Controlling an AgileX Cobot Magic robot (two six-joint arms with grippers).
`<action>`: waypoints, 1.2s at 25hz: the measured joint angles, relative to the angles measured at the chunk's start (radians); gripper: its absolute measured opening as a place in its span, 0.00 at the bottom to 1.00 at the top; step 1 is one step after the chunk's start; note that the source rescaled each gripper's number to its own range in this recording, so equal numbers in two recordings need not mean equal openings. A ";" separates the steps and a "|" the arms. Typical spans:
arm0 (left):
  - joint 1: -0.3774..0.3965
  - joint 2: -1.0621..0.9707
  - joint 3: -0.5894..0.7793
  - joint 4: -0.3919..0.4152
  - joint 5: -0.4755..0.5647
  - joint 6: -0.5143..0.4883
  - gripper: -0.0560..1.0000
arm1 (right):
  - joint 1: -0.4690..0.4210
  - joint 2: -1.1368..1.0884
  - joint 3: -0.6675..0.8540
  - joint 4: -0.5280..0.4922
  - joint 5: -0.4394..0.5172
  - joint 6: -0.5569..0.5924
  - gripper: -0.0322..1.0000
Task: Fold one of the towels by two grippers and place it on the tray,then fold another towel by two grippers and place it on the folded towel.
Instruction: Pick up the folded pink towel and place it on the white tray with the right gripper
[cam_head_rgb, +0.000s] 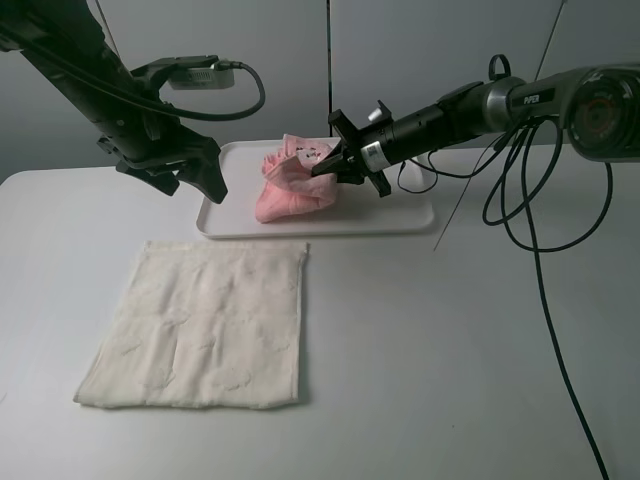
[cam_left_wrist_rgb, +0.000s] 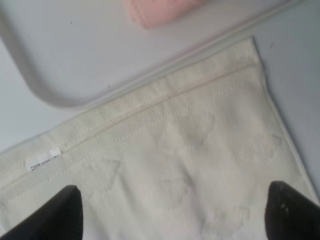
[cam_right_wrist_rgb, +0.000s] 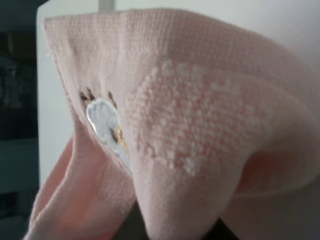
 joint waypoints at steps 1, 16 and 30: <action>0.000 0.000 0.000 0.000 -0.002 0.000 1.00 | 0.000 0.000 0.000 -0.020 -0.009 0.002 0.12; 0.000 0.000 0.000 -0.010 -0.002 0.006 1.00 | 0.002 0.000 -0.002 -0.076 -0.172 -0.020 0.16; 0.000 0.000 0.000 -0.010 -0.002 0.006 1.00 | 0.002 -0.073 -0.002 -0.118 -0.164 -0.163 0.81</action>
